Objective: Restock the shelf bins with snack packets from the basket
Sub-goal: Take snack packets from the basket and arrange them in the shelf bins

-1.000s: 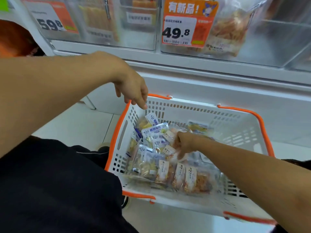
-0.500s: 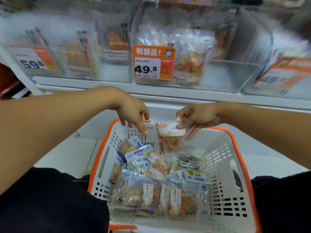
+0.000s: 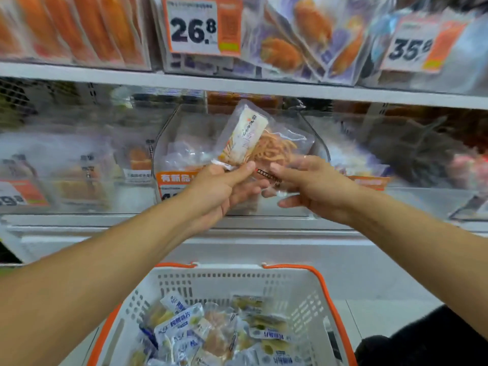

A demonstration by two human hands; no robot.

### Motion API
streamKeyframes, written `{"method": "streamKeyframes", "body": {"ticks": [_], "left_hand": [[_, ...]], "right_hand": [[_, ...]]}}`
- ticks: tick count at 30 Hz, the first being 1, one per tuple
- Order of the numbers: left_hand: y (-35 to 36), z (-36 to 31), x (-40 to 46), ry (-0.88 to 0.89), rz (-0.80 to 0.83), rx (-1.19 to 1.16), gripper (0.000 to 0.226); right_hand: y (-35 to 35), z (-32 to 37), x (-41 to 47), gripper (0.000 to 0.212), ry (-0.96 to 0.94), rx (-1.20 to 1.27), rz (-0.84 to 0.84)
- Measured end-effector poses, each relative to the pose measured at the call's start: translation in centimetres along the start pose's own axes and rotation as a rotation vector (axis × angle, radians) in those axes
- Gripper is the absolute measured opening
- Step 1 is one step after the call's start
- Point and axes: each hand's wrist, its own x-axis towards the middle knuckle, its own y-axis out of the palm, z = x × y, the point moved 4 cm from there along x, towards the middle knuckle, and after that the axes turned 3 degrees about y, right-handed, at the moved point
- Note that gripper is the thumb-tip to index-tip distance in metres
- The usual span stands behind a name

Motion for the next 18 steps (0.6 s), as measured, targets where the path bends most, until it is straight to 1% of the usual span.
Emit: {"method": "streamKeyframes", "body": {"ticks": [2, 3, 4, 6, 7, 8, 9, 11, 14, 17, 18], "left_hand": [[0.7, -0.2, 0.5, 0.027, -0.031, 0.090, 0.021], [0.7, -0.4, 0.8, 0.055, -0.078, 0.168, 0.023], [0.5, -0.6, 1.1, 0.094, -0.130, 0.262, 0.025], [-0.4, -1.2, 1.6, 0.201, -0.198, 0.436, 0.024], [-0.9, -1.5, 1.7, 0.256, -0.220, 0.508, 0.021], [-1.4, -1.8, 1.8, 0.307, -0.244, 0.581, 0.019], [-1.9, -2.1, 1.8, 0.353, -0.263, 0.661, 0.018], [-2.6, -2.5, 2.0, 0.414, -0.275, 0.797, 0.019], [-3.2, -2.2, 2.3, 0.453, -0.259, 0.911, 0.025], [-3.2, -1.6, 2.0, 0.533, -0.218, 0.989, 0.040], [-3.1, -1.4, 1.8, 0.554, -0.203, 1.012, 0.045]], "right_hand": [[-1.6, 1.5, 0.3, 0.015, -0.099, -0.042, -0.179], [-3.0, 2.6, 0.2, 0.011, -0.165, -0.147, -0.264], [-4.7, 3.7, 0.0, 0.009, -0.244, -0.332, -0.351], [-7.8, 5.3, -0.1, 0.009, -0.371, -0.828, -0.497], [-9.1, 5.7, 0.0, 0.013, -0.385, -1.056, -0.556], [-10.0, 5.8, 0.3, 0.016, -0.370, -1.214, -0.588], [-10.5, 5.8, 0.8, 0.019, -0.358, -1.311, -0.595], [-10.4, 5.5, 2.5, 0.023, -0.337, -1.461, -0.558], [-9.6, 5.6, 6.7, 0.016, -0.245, -1.655, -0.530], [-8.7, 5.5, 9.9, 0.007, -0.093, -1.717, -0.461], [-8.6, 5.2, 10.7, 0.006, -0.074, -1.734, -0.436]]}}
